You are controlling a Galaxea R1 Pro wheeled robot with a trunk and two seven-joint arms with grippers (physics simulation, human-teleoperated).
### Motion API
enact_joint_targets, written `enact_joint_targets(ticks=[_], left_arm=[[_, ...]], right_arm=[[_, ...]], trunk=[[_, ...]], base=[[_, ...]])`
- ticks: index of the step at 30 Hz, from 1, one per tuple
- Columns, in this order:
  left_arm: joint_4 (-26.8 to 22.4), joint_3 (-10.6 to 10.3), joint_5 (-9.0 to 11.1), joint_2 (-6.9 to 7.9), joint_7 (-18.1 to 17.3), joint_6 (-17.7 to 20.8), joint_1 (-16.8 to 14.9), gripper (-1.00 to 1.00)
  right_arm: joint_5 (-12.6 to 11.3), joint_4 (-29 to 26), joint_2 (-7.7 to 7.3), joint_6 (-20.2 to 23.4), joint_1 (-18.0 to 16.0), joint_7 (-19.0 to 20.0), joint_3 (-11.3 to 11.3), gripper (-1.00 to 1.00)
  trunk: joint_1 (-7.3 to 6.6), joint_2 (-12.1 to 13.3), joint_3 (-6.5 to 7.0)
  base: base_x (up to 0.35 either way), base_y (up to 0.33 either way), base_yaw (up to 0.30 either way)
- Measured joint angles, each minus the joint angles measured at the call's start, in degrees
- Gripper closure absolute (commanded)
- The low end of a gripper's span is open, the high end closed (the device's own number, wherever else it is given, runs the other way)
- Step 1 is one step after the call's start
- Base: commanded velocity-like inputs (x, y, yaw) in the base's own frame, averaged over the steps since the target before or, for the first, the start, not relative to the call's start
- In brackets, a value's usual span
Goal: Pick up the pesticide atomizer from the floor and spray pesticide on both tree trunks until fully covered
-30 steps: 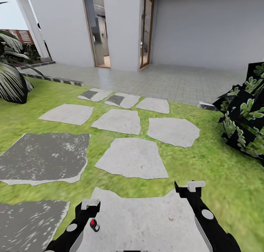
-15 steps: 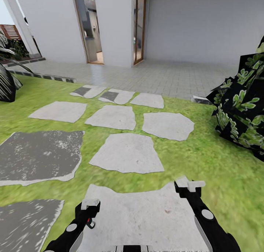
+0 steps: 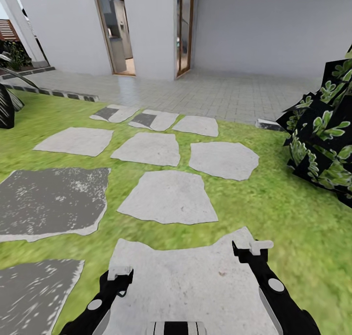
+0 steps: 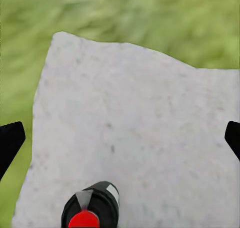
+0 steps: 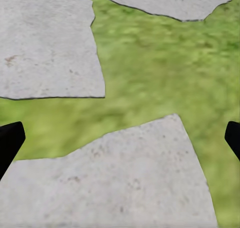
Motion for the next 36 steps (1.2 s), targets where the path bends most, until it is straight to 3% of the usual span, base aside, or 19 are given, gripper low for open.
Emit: enact_joint_targets(ticks=[6,10,36], left_arm=[[2.44,0.00,0.00,0.00,-0.01,-4.44,0.15,-1.00],[3.27,0.05,0.00,-0.02,-0.01,-5.38,0.16,-1.00],[3.50,0.00,-0.01,-0.05,-0.01,-5.78,0.16,-1.00]], right_arm=[[0.00,0.00,0.00,0.00,0.00,0.00,0.00,-1.00],[0.00,0.00,0.00,0.00,0.00,0.00,0.00,-1.00],[0.00,0.09,0.00,0.00,0.00,0.03,0.00,-1.00]], trunk=[[0.00,0.00,0.00],[0.00,0.00,0.00],[0.00,0.00,-2.04]], base=[[0.000,0.000,0.000],[0.000,0.000,0.000],[0.000,0.000,0.000]])
